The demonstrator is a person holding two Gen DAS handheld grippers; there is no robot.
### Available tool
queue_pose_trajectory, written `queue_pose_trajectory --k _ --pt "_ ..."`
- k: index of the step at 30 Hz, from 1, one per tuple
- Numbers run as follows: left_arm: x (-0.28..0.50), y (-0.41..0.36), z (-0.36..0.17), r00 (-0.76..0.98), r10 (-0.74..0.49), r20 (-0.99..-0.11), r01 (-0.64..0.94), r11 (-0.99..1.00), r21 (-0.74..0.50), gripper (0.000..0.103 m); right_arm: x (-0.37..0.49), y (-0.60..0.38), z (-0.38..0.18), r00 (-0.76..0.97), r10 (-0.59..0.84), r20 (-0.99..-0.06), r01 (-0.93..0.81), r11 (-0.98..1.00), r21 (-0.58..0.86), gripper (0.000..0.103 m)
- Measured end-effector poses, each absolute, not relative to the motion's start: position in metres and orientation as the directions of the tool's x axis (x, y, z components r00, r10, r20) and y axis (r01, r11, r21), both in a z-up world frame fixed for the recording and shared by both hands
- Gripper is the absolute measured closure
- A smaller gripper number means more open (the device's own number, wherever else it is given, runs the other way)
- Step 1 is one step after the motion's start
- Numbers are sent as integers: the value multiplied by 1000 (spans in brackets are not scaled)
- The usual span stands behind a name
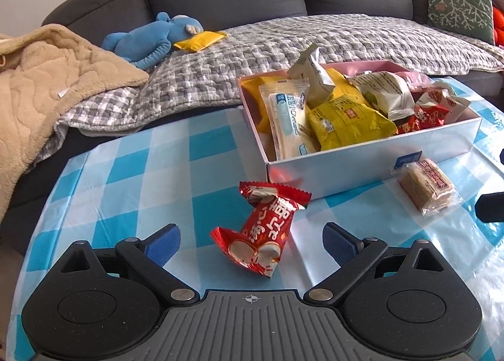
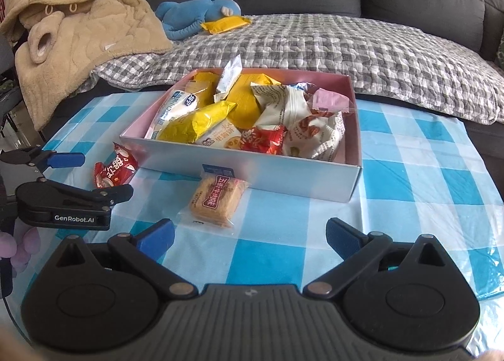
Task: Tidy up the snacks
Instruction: 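Grasp the red-and-white candy with the left tool while the right tool grasps the wafer-cake packet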
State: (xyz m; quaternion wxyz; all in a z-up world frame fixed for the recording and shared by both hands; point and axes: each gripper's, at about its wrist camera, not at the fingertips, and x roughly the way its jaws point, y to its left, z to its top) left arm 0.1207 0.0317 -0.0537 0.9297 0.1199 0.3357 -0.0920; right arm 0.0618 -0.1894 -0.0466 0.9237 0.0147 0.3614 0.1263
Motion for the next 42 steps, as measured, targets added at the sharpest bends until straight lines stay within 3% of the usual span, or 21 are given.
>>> queue_pose_trajectory --k 3,10,16,27,36,42 --pt "127 33 -53 750 -103 -653 243 962 127 10 68 -183 -49 709 240 -663 -209 970 128 1" --pt "130 29 -55 709 -104 -697 255 960 116 51 80 -172 -54 706 226 -672 -184 974 134 1" --pt "131 33 -51 694 -120 -710 246 966 78 59 85 -165 -57 709 209 -674 -176 977 119 6" --pt "129 28 -45 664 -142 -734 241 970 31 65 86 -161 -58 703 220 -676 -204 973 105 30" --pt "127 27 -40 636 -163 -755 218 976 -27 75 86 -158 -55 674 277 -684 -250 958 141 62" --pt "127 29 -39 628 -167 -760 203 978 -47 76 85 -160 -53 666 280 -692 -253 957 144 66"
